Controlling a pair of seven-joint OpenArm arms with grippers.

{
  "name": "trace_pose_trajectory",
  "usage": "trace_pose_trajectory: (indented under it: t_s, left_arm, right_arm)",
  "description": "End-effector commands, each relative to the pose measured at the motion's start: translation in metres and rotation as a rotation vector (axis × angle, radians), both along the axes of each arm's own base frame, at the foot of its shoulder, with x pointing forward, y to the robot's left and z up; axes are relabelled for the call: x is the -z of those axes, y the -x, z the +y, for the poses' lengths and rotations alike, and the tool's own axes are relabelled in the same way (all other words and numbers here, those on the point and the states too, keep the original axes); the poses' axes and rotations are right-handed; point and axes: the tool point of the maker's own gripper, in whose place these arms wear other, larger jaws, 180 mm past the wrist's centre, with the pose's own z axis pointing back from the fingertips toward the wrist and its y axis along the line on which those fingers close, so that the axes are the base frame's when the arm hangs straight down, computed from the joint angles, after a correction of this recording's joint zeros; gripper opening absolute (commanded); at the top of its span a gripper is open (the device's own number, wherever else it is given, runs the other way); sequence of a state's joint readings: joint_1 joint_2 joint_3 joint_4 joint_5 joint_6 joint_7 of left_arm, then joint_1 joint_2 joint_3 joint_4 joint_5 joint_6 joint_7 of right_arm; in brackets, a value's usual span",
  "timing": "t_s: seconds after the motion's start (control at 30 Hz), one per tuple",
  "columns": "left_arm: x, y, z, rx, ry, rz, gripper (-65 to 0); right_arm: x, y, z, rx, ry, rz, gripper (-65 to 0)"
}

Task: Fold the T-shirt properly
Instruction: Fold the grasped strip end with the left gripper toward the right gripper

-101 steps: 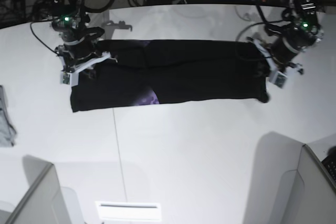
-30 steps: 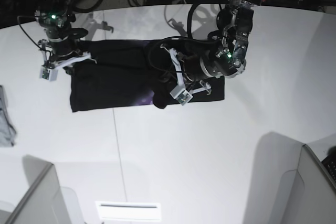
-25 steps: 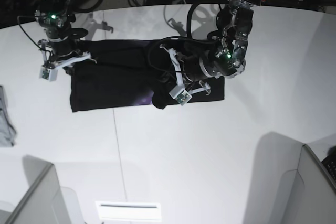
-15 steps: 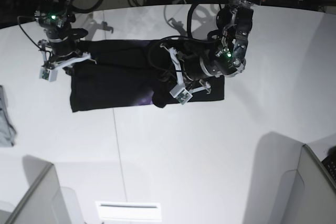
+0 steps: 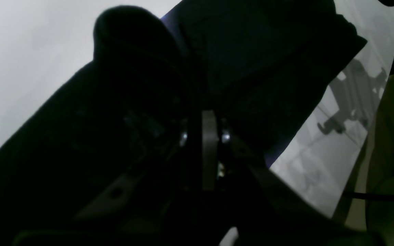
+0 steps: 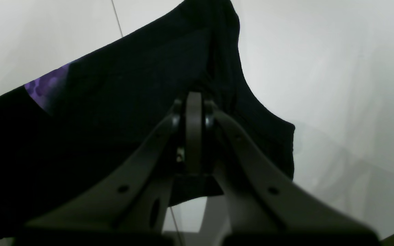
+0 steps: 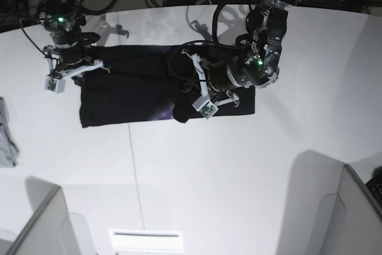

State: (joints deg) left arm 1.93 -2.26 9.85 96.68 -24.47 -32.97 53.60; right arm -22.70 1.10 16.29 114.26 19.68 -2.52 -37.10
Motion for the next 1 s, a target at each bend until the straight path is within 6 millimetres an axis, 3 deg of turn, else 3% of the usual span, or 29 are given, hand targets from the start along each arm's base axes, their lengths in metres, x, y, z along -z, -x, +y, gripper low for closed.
trace_pose_trajectory:
  t_s: [0.0,0.43,0.6,0.97]
  left_arm:
    - [-0.013,-0.006,-0.007,0.004,0.047,-0.032,-65.0]
    - [-0.007,-0.007,-0.011,0.002,0.055,-0.008,-65.0]
    - [-0.006,0.003,-0.025,0.054,0.055,-0.004,-65.0]
    - [-0.007,0.002,-0.025,0.051,0.057,-0.005,-65.0]
  right_arm:
    - [-0.012,-0.007,-0.003,-0.002,0.015,-0.049,-65.0]
    - [-0.012,-0.007,-0.003,-0.002,0.015,-0.048,-65.0]
    - [-0.012,-0.006,-0.003,-0.002,0.015,-0.046,-65.0]
    - [-0.011,-0.005,-0.003,-0.002,0.015,-0.043,-65.0]
